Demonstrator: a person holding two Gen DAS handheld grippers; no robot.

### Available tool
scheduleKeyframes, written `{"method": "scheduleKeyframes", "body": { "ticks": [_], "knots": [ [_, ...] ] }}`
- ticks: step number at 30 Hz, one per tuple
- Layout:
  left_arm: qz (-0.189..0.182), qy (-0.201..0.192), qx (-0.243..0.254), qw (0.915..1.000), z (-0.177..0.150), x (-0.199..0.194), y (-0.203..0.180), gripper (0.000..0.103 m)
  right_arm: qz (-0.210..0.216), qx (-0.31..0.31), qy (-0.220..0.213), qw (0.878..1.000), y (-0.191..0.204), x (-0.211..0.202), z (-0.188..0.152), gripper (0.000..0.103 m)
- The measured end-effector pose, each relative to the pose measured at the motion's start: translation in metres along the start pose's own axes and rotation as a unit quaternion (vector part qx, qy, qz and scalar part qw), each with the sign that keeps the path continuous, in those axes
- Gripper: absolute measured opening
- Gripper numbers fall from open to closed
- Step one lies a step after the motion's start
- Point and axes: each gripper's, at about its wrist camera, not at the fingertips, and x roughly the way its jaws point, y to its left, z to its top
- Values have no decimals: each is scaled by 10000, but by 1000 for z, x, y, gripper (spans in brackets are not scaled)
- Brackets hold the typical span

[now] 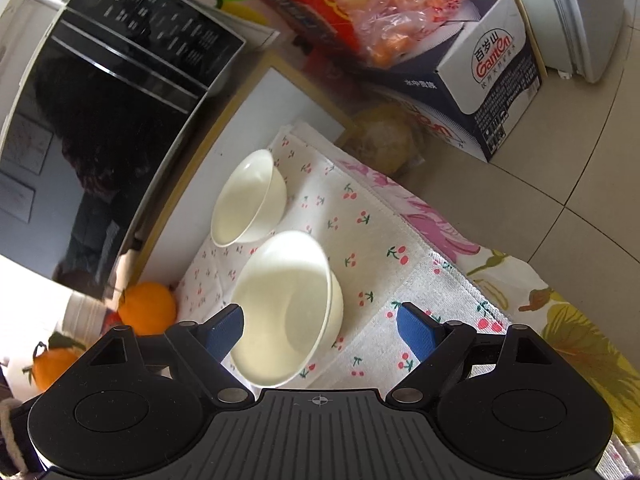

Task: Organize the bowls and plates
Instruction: 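Move both tools toward the larger cream bowl, then grasp the cream bowl rim with the left tool while the right tool grasps it too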

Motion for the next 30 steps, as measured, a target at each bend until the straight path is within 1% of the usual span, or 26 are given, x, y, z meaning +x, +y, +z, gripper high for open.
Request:
{"method": "scheduleKeyframes", "body": {
  "ticks": [1, 2, 4, 5, 6, 7, 8, 10, 14, 19, 24, 25, 27, 30],
  "knots": [
    [-38, 20, 1, 10000, 1, 3, 0, 86, -8, -4, -25, 10000, -1, 1, 0, 85],
    [-74, 48, -13, 10000, 2, 5, 0, 83, -15, 2, -62, 10000, -1, 2, 0, 84],
    [-168, 109, -37, 9998, 3, 10, 0, 72, -26, 27, -90, 10000, -3, 3, -1, 77],
    [-217, 147, -39, 9996, 3, 12, -1, 70, -22, 45, -78, 10000, -4, 5, -1, 69],
    [-259, 173, -32, 9995, 3, 13, -1, 64, -8, 66, -68, 10000, -5, 5, -1, 62],
    [-300, 203, -19, 9993, 3, 15, -2, 59, 5, 80, -64, 9999, -5, 6, -1, 57],
    [-341, 234, -11, 9991, 3, 17, -3, 56, 6, 83, -58, 9999, -6, 7, -1, 53],
    [-390, 293, -16, 9988, 1, 20, -5, 46, 0, 66, -33, 10000, -6, 8, -2, 40],
    [-443, 391, -37, 9982, 0, 26, -7, 39, 19, 68, -23, 10000, -6, 9, -3, 33],
    [-505, 469, -79, 9976, 0, 31, -6, 22, 3, 56, 6, 10000, -5, 11, -4, 24],
    [-602, 542, -201, 9965, -1, 34, -4, 9, -4, 57, 31, 10000, -5, 13, -6, 15],
    [-622, 546, -202, 9964, -1, 34, -3, 9, 23, 43, 38, 10000, -5, 13, -6, 12],
    [-630, 524, -141, 9965, -1, 34, -4, 8, 48, -5, 55, 10000, -3, 14, -7, 10],
    [-581, 525, -141, 9968, -1, 34, -4, 8, 51, -25, 82, 9999, -1, 13, -8, 10]
  ]
}}
